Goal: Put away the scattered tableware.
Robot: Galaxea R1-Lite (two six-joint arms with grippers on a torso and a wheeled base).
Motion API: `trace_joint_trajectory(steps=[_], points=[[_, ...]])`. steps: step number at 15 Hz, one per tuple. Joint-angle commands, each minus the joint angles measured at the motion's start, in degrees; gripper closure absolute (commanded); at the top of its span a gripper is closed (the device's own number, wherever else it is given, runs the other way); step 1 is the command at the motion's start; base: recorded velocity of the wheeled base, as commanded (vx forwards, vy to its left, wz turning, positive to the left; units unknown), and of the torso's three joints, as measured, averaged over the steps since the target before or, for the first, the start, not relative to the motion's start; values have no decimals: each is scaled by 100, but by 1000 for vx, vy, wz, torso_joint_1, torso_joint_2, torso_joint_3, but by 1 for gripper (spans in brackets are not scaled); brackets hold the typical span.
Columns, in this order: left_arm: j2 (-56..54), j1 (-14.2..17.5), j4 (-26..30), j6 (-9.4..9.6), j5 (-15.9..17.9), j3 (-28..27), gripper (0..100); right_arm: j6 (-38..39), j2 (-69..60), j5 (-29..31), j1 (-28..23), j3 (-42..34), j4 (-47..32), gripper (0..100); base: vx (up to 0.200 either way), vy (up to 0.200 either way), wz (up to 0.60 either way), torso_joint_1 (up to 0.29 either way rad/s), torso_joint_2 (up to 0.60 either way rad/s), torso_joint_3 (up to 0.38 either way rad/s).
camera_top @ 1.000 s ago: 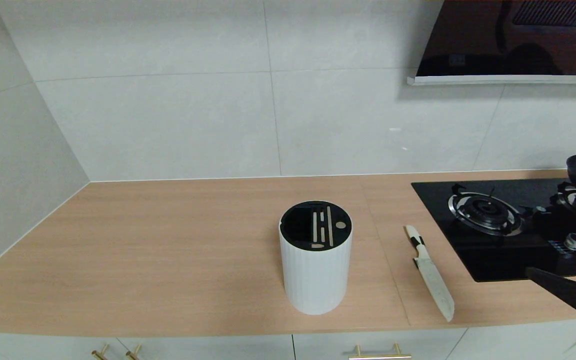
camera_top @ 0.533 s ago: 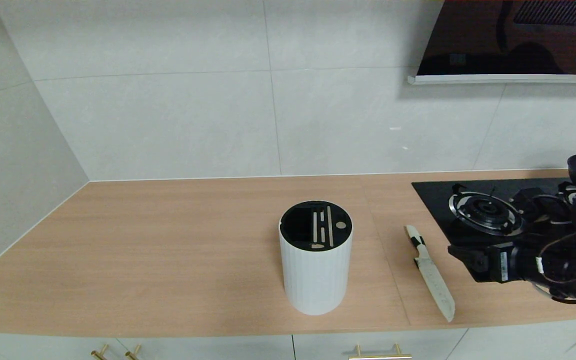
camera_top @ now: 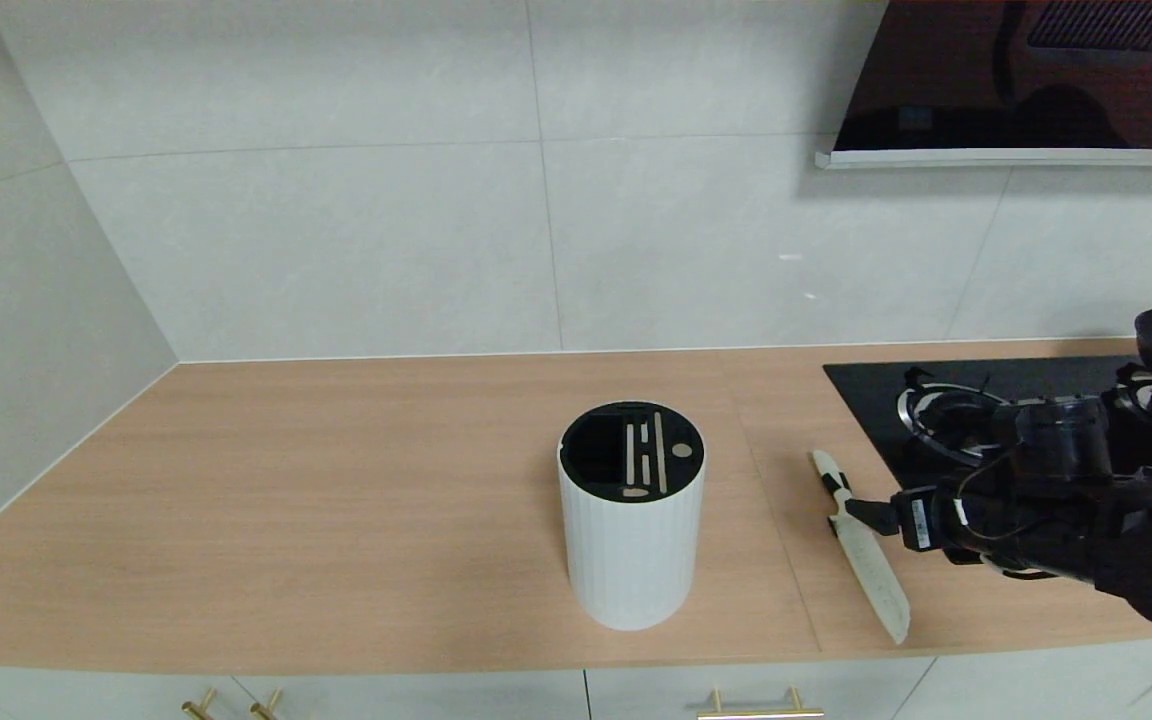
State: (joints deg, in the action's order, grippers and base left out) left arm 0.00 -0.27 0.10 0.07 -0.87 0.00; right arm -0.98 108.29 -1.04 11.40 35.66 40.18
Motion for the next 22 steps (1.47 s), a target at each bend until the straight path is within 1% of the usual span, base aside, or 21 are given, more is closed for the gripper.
trace_joint_trajectory(steps=[1, 3, 4, 6, 7, 13, 22], points=[[0, 0, -1, 1, -1, 0, 0, 1, 799, 68, 20, 64, 456, 0, 0, 0, 0, 0, 0, 0], [9, 0, -1, 1, -1, 0, 0, 1, 1238, 121, 20, 82, 886, 0, 0, 0, 0, 0, 0, 0], [0, 0, -1, 1, 7, 0, 0, 10, 1678, 156, 12, 91, 1405, 0, 0, 0, 0, 0, 0, 0], [9, 0, -1, 1, -1, 0, 0, 10, 2153, 473, 3, 170, 2161, 0, 0, 0, 0, 0, 0, 0], [9, 0, -1, 1, -1, 0, 0, 1, 2302, 569, 12, 214, 2372, 0, 0, 0, 0, 0, 0, 0], [9, 0, -1, 1, 7, 0, 0, 1, 2610, 587, -59, 460, 2416, 0, 0, 0, 0, 0, 0, 0], [0, 0, -1, 1, -1, 0, 0, -8, 2689, 692, -41, 477, 2416, 0, 0, 0, 0, 0, 0, 0]])
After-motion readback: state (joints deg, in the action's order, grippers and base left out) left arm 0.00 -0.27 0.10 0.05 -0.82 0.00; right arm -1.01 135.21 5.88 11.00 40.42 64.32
